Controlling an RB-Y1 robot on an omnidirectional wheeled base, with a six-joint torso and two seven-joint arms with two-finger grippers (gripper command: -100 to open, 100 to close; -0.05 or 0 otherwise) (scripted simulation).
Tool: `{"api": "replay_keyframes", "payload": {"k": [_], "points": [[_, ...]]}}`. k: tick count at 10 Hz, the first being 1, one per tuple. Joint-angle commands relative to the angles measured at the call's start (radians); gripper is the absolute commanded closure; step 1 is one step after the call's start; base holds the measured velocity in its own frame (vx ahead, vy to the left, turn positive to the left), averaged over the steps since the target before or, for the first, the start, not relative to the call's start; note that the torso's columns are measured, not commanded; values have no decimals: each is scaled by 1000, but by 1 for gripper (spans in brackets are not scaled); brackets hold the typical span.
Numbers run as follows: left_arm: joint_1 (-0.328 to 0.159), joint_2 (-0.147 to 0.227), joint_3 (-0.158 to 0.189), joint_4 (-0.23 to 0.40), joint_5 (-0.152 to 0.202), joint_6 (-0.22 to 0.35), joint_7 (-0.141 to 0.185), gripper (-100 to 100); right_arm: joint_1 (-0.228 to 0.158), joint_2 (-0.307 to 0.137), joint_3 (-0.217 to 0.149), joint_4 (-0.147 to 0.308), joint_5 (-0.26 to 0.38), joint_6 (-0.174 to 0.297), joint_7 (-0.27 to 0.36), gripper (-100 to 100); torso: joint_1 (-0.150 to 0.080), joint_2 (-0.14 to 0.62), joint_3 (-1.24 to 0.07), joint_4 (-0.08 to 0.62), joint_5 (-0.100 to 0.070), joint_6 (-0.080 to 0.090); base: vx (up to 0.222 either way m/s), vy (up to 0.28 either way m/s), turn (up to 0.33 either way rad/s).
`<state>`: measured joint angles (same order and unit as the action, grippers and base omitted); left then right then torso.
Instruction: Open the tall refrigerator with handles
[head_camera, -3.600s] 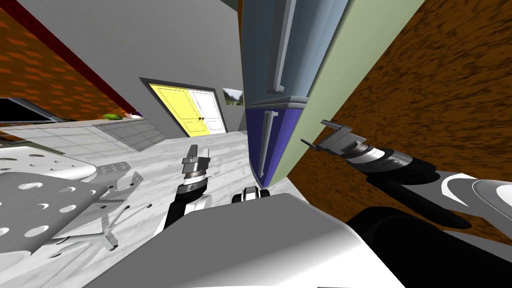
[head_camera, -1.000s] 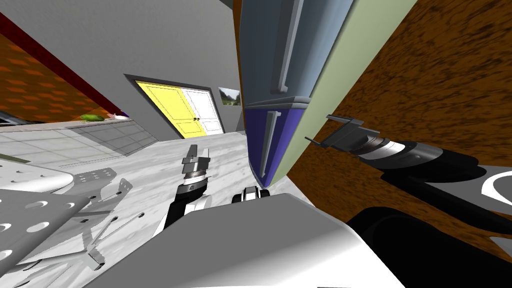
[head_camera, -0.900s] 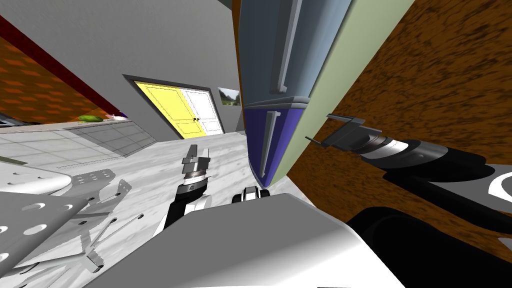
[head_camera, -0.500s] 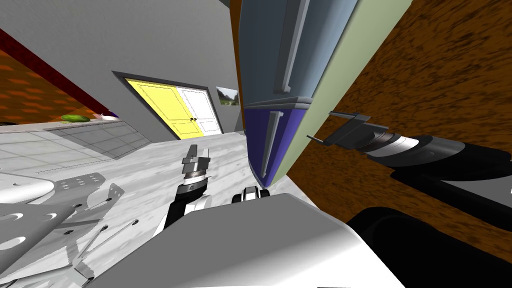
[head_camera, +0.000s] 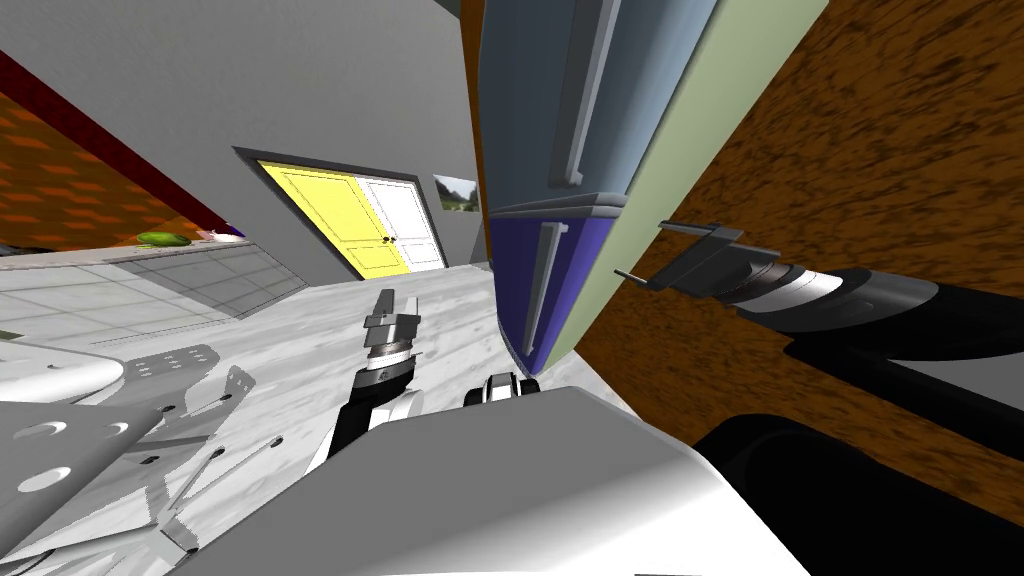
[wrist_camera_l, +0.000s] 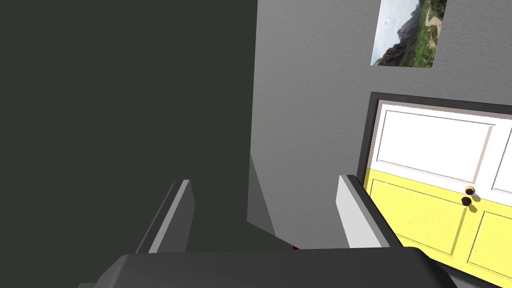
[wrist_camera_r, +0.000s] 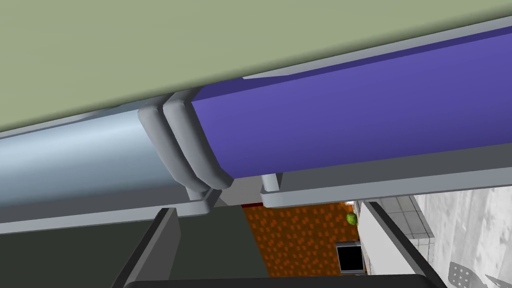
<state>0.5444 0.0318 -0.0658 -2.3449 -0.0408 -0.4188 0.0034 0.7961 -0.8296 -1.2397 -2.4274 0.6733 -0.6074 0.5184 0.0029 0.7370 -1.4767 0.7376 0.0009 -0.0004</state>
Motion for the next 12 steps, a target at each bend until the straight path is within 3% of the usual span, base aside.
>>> {"api": "replay_keyframes", "payload": {"k": [1, 9, 10, 11, 12], "points": [[0, 0, 0, 0, 0, 0, 0, 0, 5, -10, -18, 3, 5, -1, 4, -100, -1, 0, 0, 0, 0, 0, 55, 90, 81], [0, 0, 0, 0, 0, 0, 0, 0, 42, -90, -154, 22, 44, -7, 29, -100, 5, -5, -6, -2, 4, -5, 78, 91, 12], [0, 0, 0, 0, 0, 0, 0, 0, 45, -97, -166, 25, 47, -7, 32, -100, 7, -7, -7, -2, 5, -5, 50, 96, -3], [0, 0, 0, 0, 0, 0, 0, 0, 46, -91, -150, 22, 48, -10, 30, -100, 6, -11, -10, -3, 5, -6, 10, 36, -41], [0, 0, 0, 0, 0, 0, 0, 0, 54, -109, -151, 49, 56, -3, 24, -100, 2, -11, -10, -3, 4, -6, 8, 41, 50]]}}
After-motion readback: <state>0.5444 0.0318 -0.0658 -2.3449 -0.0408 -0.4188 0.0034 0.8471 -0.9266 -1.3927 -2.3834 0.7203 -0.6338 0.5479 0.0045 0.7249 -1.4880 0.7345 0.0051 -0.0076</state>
